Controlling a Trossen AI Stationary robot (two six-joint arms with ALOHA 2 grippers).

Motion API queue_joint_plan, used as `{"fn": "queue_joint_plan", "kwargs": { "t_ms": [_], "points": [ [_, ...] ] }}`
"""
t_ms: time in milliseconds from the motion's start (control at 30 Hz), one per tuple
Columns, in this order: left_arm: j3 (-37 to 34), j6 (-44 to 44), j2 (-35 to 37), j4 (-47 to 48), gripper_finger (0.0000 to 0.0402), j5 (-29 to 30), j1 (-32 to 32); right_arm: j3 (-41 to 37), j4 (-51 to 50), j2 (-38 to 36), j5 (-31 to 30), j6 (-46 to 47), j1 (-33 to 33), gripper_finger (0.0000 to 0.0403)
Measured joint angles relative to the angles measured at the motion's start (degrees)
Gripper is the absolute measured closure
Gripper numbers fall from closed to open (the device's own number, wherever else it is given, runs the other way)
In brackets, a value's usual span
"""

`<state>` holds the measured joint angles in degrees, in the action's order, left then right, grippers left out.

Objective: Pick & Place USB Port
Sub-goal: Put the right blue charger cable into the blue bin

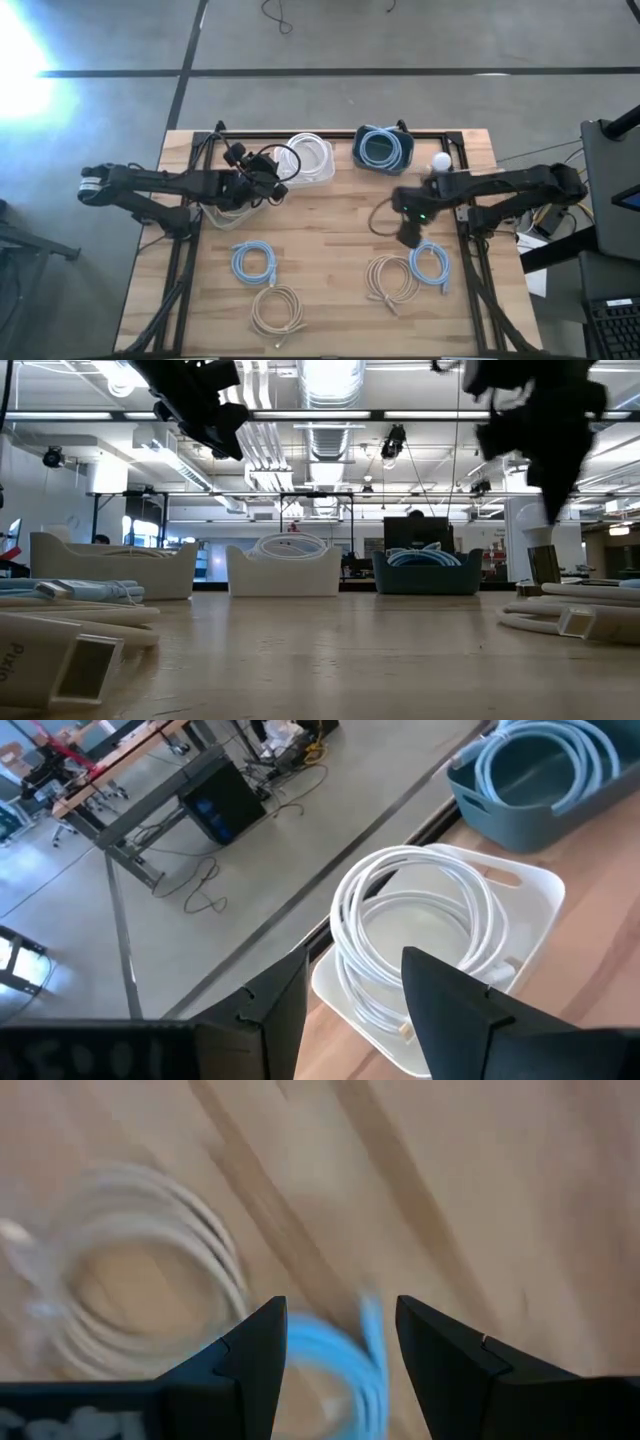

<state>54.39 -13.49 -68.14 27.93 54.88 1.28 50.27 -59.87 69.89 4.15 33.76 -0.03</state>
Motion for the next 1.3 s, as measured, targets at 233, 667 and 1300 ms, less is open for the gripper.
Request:
{"fn": "queue_joint_plan", "kwargs": {
  "t_ms": [233, 667, 1300],
  "points": [
    [-0.07, -0.53, 0.0, -0.42, 0.0225, 1.37, 0.0, -10.28, -5.01, -1.92, 7.13, 12.01, 1.8, 0.022],
    [-0.09, -1.1, 0.0, -0.49, 0.0225, 1.59, 0.0, -16.3, 0.25, -1.13, 7.9, 17.29, 2.67, 0.022],
    [-0.09, -1.56, 0.02, -0.49, 0.0225, 1.61, 0.02, -23.18, 12.44, -1.13, 9.38, 18.84, 4.55, 0.0235]
  ]
}}
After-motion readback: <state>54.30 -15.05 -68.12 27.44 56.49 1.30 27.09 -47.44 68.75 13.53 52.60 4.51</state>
